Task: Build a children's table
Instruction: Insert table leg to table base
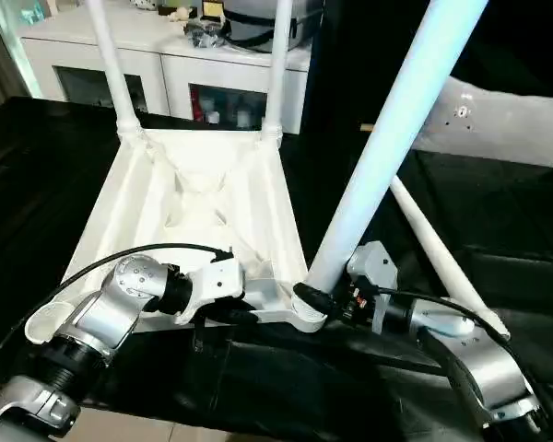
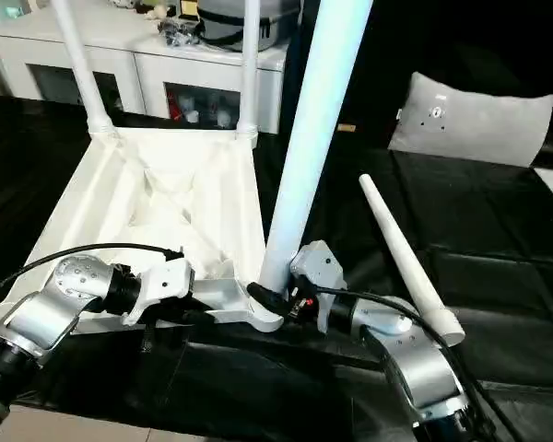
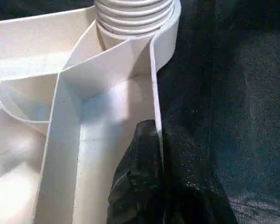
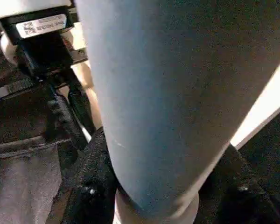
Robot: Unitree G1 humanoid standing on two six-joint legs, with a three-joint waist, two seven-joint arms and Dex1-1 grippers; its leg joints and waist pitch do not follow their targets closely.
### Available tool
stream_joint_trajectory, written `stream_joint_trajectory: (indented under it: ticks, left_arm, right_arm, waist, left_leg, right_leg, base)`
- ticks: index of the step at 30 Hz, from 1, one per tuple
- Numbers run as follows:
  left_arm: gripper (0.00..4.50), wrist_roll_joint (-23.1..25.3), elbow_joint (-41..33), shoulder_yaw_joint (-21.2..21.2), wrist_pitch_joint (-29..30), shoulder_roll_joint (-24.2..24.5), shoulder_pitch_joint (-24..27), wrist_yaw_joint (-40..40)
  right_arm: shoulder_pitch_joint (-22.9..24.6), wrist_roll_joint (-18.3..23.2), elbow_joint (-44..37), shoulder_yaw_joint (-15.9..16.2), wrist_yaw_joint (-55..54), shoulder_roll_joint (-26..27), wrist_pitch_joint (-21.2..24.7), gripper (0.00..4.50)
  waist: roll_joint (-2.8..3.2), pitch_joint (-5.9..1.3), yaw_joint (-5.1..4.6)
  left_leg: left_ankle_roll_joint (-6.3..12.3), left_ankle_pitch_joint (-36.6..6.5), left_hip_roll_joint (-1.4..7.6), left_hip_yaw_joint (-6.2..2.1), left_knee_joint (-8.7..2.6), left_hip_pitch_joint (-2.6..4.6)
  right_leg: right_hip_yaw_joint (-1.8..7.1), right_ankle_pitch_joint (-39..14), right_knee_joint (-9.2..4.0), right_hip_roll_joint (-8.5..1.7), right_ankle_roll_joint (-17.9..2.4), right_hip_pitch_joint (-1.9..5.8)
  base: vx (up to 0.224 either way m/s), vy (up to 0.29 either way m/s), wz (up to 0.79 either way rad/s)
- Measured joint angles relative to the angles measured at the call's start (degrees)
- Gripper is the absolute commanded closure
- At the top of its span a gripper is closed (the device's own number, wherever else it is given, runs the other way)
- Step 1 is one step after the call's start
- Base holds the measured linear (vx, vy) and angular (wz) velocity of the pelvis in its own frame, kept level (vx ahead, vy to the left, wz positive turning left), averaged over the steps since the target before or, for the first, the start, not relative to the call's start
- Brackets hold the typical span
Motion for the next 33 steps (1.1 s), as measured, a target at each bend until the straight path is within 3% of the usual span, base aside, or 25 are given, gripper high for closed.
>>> stream_joint_trajectory:
  ticks: [9, 15, 21, 27, 31, 33]
  left_arm:
    - [4.5, -0.44, 3.12, -0.55, -0.2, -0.28, -3.1, -3.77]
    - [4.5, -0.41, 3.16, -0.54, -0.67, 0.88, -3.38, -4.53]
    - [4.5, -0.45, -8.4, 3.83, 9.61, 2.64, 4.13, 1.69]
    - [4.5, -0.5, -20.87, 7.98, 23.62, -0.35, 11.52, 10.67]
    - [4.5, 0.02, -28.64, 8.81, 34.28, -4.57, 14.26, 17.72]
    - [4.5, 0.06, -30.35, 8.74, 36.58, -6.0, 14.82, 19.48]
  right_arm:
    - [-3.01, 1.01, 1.54, 0.3, 5.88, -1.7, 1.63, 2.62]
    - [-3.73, 1.01, 2.78, 0.38, 7.2, -0.41, 1.62, 2.62]
    - [-4.31, 0.44, 4.06, 0.95, 2.68, 3.07, 1.65, 2.62]
    - [-5.23, -0.81, 5.87, -0.16, -3.93, 6.42, 2.15, 2.62]
    - [-6.3, -1.4, 7.56, -1.31, -7.62, 7.99, 2.15, 2.62]
    - [-6.66, -1.43, 7.95, -1.53, -8.39, 8.09, 2.21, 2.62]
  waist:
    - [-0.5, -0.09, 0.25]
    - [-0.79, -0.28, -0.2]
    - [-0.83, -0.28, -1.98]
    - [-0.89, -0.25, -3.07]
    - [-1.45, -0.24, -3.04]
    - [-1.5, -0.24, -2.8]
  left_leg:
    - [0.0, 0.01, 0.0, 0.03, -0.52, -0.08]
    - [-0.01, 0.01, 0.0, 0.19, -0.78, -0.08]
    - [-0.01, 0.01, 0.02, 0.32, -0.96, 0.02]
    - [-0.02, 0.01, 0.06, 0.32, -0.91, 0.02]
    - [-0.02, 0.01, 0.05, 0.34, -0.91, -0.11]
    - [-0.02, 0.01, 0.06, 0.34, -0.91, -0.15]
  right_leg:
    - [-0.1, 0.12, -0.25, 0.01, -0.24, 0.03]
    - [-0.04, 0.09, -0.66, 0.02, -0.25, 0.1]
    - [0.02, 0.12, -0.63, 0.01, -0.31, 0.07]
    - [-0.03, 0.02, -0.67, -0.03, -0.13, -0.18]
    - [-0.03, 0.02, -0.69, -0.03, -0.14, -0.27]
    - [-0.03, 0.08, -0.7, -0.02, -0.23, -0.26]
  base:
    - [0.0, 0.0, 0.0]
    - [0.0, 0.0, 0.0]
    - [0.0, 0.0, 0.0]
    - [0.0, 0.0, 0.0]
    - [0.0, 0.0, 0.0]
    - [0.0, 0.0, 0.0]
